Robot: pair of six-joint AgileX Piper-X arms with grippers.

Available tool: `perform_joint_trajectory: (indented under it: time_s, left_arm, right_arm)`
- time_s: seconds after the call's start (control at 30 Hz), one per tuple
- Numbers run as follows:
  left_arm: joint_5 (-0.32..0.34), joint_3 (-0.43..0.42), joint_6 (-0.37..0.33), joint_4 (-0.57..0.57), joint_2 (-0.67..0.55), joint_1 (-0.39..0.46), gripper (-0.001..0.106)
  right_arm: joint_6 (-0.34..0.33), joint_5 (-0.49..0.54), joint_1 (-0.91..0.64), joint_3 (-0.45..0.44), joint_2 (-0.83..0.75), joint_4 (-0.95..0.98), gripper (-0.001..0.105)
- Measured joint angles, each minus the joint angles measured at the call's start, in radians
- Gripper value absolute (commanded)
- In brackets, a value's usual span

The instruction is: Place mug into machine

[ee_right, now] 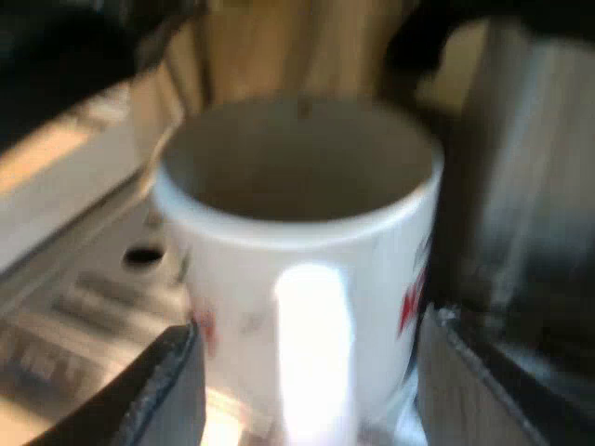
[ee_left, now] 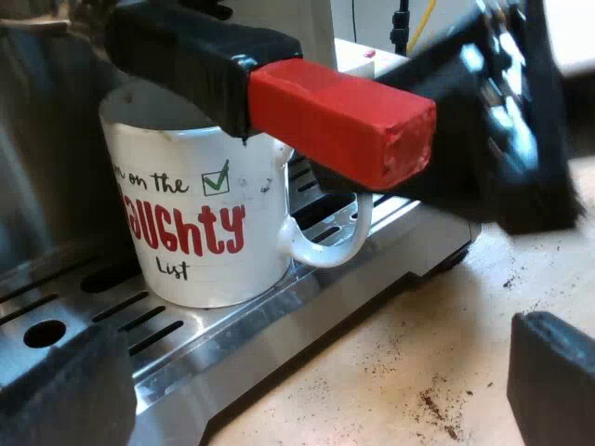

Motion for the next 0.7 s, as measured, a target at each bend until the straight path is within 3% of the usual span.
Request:
perform_joint_trajectory:
  time_s: [0.2, 0.4, 0.7]
  left_arm:
    - [0.000, 0.000, 0.000, 0.000, 0.000, 0.000, 0.082]
    - [0.000, 0.000, 0.000, 0.000, 0.000, 0.000, 0.082]
    - [0.000, 0.000, 0.000, 0.000, 0.000, 0.000, 0.082]
  right_arm:
    - [0.067, 0.000, 0.018, 0.053, 0.029, -0.002, 0.052]
    - [0.017, -0.006, 0.011, 0.047, 0.121, -0.122, 0.052]
    - [0.017, -0.029, -0.049, -0.126, 0.231, -0.087, 0.052]
